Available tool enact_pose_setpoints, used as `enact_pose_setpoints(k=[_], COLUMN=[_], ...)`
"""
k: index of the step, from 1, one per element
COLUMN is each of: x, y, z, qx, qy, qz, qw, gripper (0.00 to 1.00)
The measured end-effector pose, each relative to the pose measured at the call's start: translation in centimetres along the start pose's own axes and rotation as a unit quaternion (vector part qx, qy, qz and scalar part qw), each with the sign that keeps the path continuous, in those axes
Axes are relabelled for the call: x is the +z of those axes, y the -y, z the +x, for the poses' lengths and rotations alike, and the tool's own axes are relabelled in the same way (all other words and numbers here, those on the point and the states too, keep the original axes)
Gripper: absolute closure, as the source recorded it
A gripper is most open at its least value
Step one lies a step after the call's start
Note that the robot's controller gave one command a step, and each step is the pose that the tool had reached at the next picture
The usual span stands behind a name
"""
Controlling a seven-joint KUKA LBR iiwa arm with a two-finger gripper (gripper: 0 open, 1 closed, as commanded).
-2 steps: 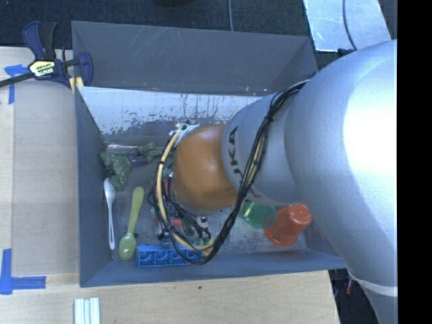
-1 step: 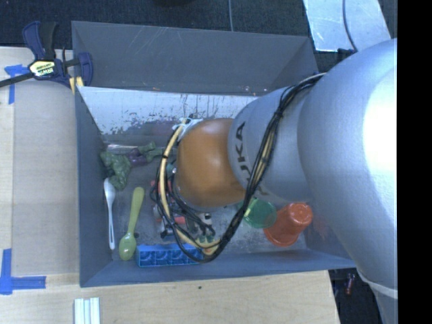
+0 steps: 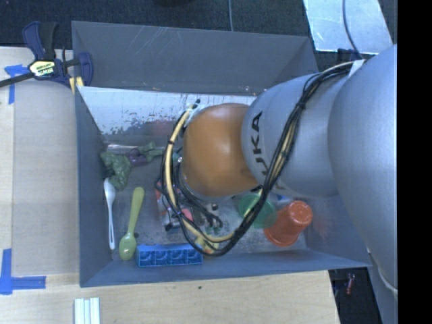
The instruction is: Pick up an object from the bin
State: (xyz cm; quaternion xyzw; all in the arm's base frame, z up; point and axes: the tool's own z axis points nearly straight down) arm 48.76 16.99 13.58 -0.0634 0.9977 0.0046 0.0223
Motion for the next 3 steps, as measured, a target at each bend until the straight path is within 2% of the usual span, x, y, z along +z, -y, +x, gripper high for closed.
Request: enact_pose_setpoints(k=[3], x=[-7.1], y=[0.0], z=[-0.5], qx=[0.001], qy=[0.004], qz=[-0.001], qw=[1.0], gripper=[1.0])
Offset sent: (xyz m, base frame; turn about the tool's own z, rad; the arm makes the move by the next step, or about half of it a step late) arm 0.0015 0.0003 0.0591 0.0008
